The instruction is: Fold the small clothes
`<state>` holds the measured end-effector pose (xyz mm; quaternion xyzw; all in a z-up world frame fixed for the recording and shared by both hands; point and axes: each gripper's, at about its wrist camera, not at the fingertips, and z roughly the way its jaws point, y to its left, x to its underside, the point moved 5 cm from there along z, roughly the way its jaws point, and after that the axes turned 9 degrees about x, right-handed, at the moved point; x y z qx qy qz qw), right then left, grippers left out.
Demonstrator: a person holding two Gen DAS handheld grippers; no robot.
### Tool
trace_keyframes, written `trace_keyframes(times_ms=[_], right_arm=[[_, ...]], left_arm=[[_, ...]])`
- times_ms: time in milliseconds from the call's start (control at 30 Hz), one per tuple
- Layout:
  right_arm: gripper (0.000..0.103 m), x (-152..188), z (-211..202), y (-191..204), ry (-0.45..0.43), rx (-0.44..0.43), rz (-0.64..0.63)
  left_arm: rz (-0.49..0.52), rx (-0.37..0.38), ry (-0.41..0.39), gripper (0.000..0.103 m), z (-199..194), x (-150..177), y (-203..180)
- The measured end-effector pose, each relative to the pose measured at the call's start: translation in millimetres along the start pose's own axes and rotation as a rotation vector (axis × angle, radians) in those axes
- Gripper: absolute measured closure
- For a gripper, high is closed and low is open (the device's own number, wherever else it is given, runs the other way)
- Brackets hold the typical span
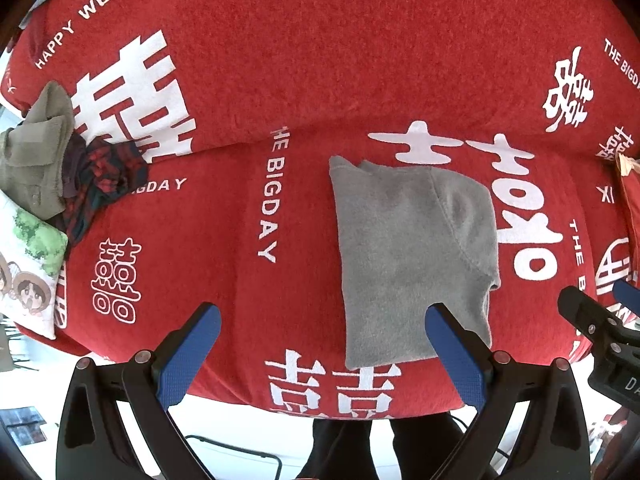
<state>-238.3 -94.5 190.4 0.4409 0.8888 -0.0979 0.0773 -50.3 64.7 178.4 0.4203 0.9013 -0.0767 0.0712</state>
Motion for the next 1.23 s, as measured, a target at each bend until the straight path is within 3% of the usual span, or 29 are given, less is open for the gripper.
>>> trace_keyframes(times_ms=[1233], right_arm=[[0.0, -15.9, 9.9, 0.9, 0.015, -0.006, -0.023]], left_arm=[[-0.004, -0.007, -0.002, 0.001, 9.0, -14.1, -6.3]])
